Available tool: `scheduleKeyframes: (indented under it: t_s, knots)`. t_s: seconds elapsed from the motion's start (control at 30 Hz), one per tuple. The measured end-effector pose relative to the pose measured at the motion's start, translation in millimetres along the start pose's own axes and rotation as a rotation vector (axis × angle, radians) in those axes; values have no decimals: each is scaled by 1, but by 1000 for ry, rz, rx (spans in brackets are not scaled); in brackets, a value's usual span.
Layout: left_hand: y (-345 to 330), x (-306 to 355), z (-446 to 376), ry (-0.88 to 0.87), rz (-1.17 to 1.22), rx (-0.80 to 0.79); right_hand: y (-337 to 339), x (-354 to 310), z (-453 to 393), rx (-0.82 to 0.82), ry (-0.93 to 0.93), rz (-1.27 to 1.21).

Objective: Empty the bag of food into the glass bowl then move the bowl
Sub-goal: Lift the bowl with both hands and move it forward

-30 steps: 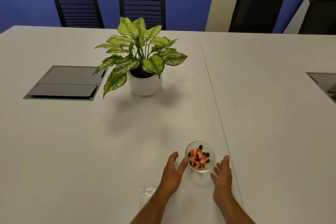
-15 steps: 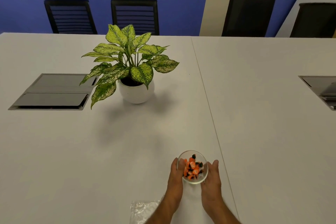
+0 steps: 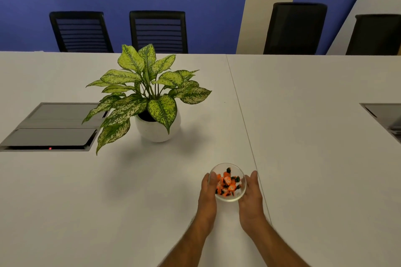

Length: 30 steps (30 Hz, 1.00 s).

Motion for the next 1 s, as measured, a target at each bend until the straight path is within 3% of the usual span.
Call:
scheduleKeyframes:
  t_s: [0.47,1.0]
  knots:
    - [-29,92,-120,7,-22,9,-37,-34,-143,-6,23,25]
    - [-20,113,-219,75,32,-11,-56,-3,-227,-59,-13,79]
Point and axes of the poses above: each hand's wrist, its own z-axis away from the middle knuckle, its own y-axis out of the back of the hand, x = y × z, the point moved 8 cm from there along -z, towards the middle knuckle, and after that the axes turned 15 degrees about y, right-handed, at the moved point
